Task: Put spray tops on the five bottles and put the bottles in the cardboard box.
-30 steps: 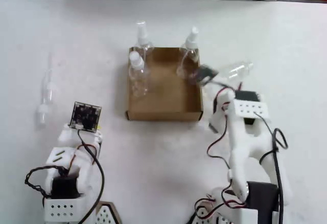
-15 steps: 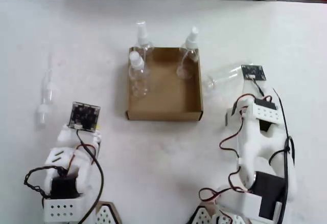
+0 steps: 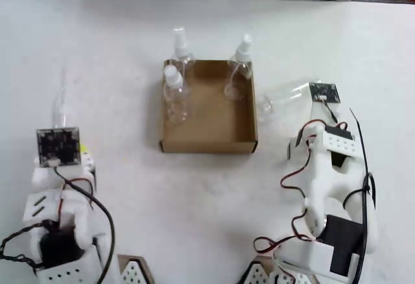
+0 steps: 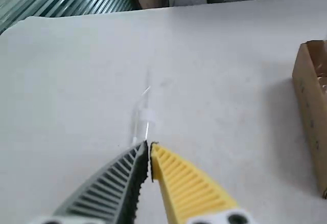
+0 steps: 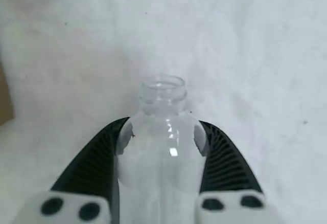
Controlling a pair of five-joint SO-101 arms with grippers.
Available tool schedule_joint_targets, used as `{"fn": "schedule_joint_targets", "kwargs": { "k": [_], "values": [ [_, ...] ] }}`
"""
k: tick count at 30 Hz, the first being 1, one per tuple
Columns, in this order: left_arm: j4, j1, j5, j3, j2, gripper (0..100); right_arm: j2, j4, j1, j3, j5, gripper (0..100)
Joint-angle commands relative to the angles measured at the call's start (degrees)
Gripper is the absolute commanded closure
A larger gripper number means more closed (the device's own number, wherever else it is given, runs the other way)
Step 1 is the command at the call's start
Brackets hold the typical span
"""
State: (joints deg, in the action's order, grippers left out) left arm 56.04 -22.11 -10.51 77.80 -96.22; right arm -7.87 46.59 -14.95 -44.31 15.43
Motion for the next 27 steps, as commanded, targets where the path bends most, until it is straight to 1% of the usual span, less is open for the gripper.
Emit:
{"fn": "schedule_joint_targets", "kwargs": {
  "k": [1,7,13,15,17,20,27],
  "values": [
    [0.1,-3.2,-0.1,-15.0,19.1,98,-0.2,-0.8,-0.7,0.3,0.0,98.3],
    [-0.5,-6.9,-0.2,-29.3,45.5,97,-0.2,-0.9,-0.7,0.3,0.0,98.3],
    [-6.3,-11.5,-0.6,-39.9,66.3,97,-0.2,-0.9,-0.6,0.3,0.0,98.3],
    [-6.2,-11.8,-4.6,-42.7,72.2,92,-0.2,-0.9,-0.6,0.3,0.0,98.3],
    [-6.1,-12.0,-8.8,-45.2,77.6,84,-0.2,-1.0,-0.6,0.3,0.0,98.3],
    [-6.5,-13.1,-9.7,-47.8,84.8,76,-0.2,-1.0,-0.6,0.3,0.0,98.3],
    [-6.6,-14.4,-9.9,-56.6,99.4,75,-0.2,-1.0,-0.5,0.3,0.0,98.3]
  ]
}}
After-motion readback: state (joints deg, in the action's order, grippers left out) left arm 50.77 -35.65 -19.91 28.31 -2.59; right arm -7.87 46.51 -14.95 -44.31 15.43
